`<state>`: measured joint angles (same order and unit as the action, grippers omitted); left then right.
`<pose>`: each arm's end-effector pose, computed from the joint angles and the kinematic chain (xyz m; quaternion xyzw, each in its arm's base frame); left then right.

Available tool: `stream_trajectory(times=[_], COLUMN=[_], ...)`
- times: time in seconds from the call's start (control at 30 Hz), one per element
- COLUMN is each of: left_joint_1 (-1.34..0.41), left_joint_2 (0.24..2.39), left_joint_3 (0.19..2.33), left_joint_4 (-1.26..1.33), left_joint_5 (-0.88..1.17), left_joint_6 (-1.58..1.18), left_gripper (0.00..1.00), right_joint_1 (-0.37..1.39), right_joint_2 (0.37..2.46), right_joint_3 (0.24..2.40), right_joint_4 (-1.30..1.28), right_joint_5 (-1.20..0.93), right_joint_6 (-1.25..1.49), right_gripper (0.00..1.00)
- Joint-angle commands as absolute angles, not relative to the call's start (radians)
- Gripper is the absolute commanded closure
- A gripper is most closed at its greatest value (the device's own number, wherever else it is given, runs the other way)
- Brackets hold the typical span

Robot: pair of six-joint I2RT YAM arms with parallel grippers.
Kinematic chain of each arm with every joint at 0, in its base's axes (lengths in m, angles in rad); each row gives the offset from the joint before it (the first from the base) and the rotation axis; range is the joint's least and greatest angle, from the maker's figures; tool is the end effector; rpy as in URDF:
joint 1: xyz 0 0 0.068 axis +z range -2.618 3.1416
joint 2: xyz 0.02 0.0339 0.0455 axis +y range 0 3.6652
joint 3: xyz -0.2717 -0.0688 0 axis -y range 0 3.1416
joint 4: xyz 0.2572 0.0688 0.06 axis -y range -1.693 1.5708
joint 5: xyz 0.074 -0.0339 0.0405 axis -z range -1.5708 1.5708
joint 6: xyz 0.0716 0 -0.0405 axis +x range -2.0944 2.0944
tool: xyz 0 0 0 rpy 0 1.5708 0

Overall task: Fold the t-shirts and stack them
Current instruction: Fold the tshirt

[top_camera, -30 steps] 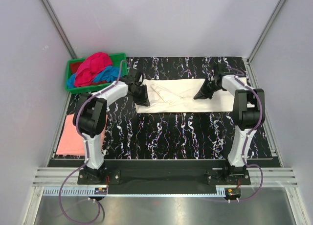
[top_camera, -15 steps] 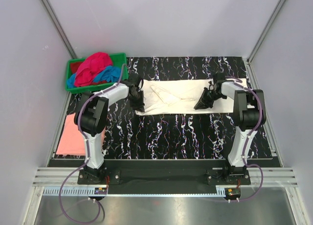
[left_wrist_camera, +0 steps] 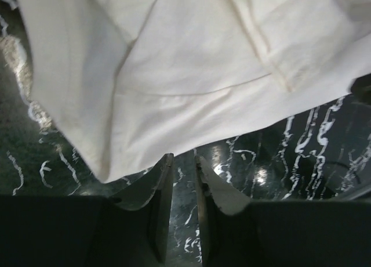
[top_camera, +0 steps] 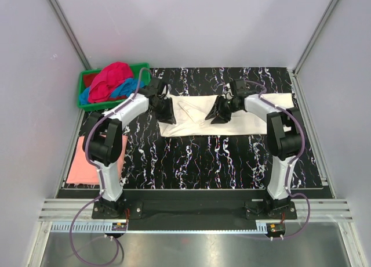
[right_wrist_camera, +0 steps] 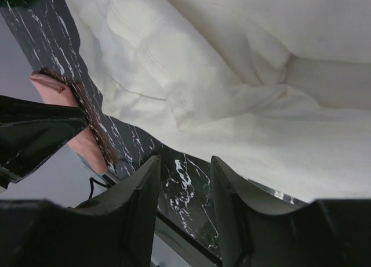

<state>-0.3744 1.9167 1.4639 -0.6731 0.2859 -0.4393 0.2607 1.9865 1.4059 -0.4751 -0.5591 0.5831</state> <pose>0.3938 -0.1764 0.1817 0.0001 0.9659 -0.2140 0.1456 0.4192 0.1511 0.1539 0.0798 0.9287 0.3437 0.1141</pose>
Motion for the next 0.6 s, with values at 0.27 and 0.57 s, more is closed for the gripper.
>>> stream_trajectory(times=[0.27, 0.57], left_joint_1=[-0.377, -0.377], left_joint_2=[2.052, 2.057], left_joint_3=[1.513, 1.494], left_joint_4=[-0.569, -0.566], left_joint_5=[0.411, 0.407], left_joint_6=[-0.476, -0.463], left_gripper=[0.75, 0.75], right_joint_1=[0.305, 0.307], right_joint_2=[2.115, 2.149], right_joint_3=[1.470, 1.474], right_joint_4=[-0.362, -0.293], right_joint_5=[-0.634, -0.670], right_joint_6=[0.709, 0.796], right_gripper=[0.55, 0.66])
